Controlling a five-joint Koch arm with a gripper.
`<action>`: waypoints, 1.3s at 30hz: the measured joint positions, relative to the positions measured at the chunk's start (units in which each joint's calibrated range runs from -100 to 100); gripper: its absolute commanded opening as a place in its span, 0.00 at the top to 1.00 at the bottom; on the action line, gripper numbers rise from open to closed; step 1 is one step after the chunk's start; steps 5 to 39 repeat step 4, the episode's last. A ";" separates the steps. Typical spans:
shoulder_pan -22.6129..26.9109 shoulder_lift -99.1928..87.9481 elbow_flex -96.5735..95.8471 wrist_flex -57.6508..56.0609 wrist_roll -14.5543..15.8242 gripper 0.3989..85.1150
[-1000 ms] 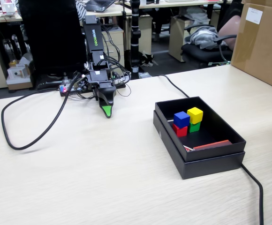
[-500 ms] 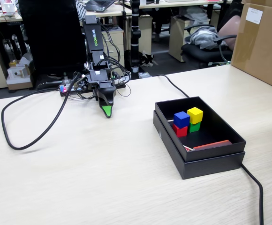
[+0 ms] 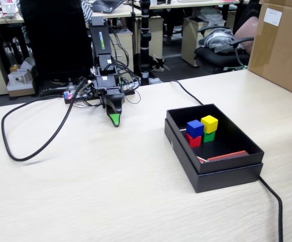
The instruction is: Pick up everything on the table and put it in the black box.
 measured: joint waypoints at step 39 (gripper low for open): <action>0.00 0.00 0.00 0.00 0.00 0.43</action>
